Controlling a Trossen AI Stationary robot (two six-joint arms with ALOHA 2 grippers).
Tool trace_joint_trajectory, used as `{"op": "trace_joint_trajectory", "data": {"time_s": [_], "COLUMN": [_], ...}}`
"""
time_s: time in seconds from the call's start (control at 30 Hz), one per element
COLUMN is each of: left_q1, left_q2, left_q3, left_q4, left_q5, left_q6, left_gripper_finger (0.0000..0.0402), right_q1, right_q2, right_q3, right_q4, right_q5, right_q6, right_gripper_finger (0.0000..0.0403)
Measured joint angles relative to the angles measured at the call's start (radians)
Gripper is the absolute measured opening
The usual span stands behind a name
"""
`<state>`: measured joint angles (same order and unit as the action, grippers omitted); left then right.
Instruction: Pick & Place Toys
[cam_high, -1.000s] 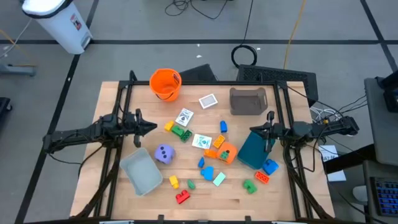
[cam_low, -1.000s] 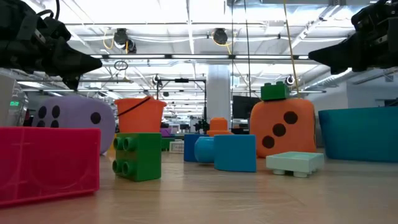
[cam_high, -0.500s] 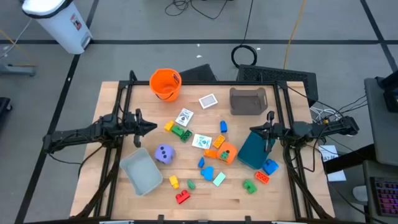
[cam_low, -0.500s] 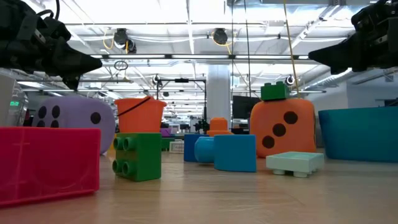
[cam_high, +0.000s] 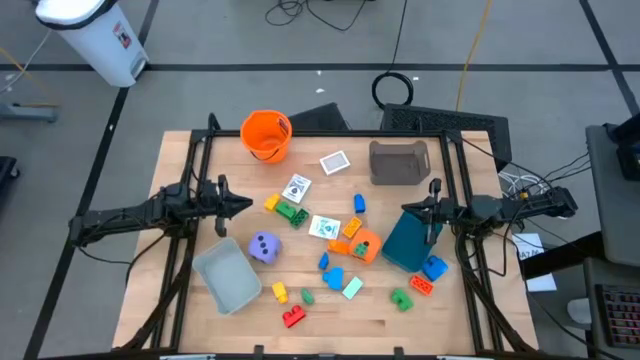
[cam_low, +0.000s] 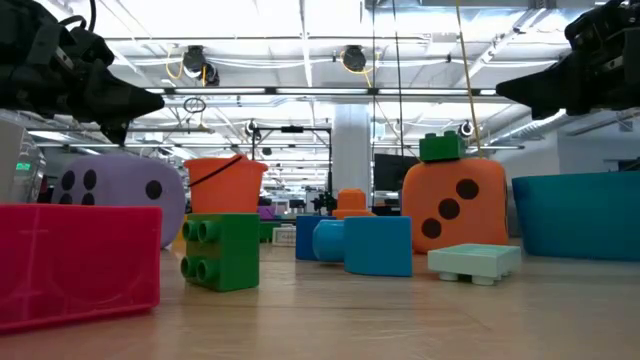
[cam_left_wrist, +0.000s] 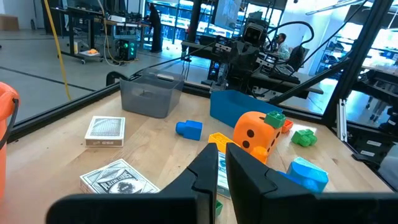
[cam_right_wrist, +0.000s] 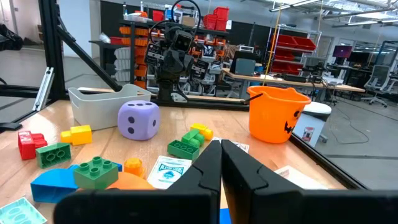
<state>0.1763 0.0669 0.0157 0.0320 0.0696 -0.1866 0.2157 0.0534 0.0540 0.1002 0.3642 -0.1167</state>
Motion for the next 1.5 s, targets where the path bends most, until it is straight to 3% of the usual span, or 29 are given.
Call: {"op": "trace_joint_trajectory", "data": {"time_s": [0.6, 0.83, 0.97, 1.17, 1.33, 1.5], "left_q1": [0.000, 0.000, 0.000, 0.000, 0.000, 0.000], "left_q2": [0.000, 0.000, 0.000, 0.000, 0.000, 0.000], "left_q3": [0.000, 0.000, 0.000, 0.000, 0.000, 0.000], "left_q4": [0.000, 0.000, 0.000, 0.000, 0.000, 0.027], "left_q5": [0.000, 0.000, 0.000, 0.000, 0.000, 0.000], "left_q6": [0.000, 0.000, 0.000, 0.000, 0.000, -0.001], "left_gripper_finger": [0.0042, 0.0042, 0.0042, 0.0042, 0.0042, 0.0042], "right_q1": [0.000, 0.000, 0.000, 0.000, 0.000, 0.000], "right_q2": [0.000, 0.000, 0.000, 0.004, 0.004, 0.013], "right_q3": [0.000, 0.000, 0.000, 0.000, 0.000, 0.000], "right_q4": [0.002, 0.061, 0.091, 0.165, 0.246, 0.247], "right_q5": [-0.001, -0.001, -0.001, 0.001, 0.114, 0.133], "right_q6": [0.004, 0.276, 0.349, 0.354, 0.273, 0.267], "right_gripper_finger": [0.0004, 0.0004, 0.0004, 0.0004, 0.0004, 0.0004]}}
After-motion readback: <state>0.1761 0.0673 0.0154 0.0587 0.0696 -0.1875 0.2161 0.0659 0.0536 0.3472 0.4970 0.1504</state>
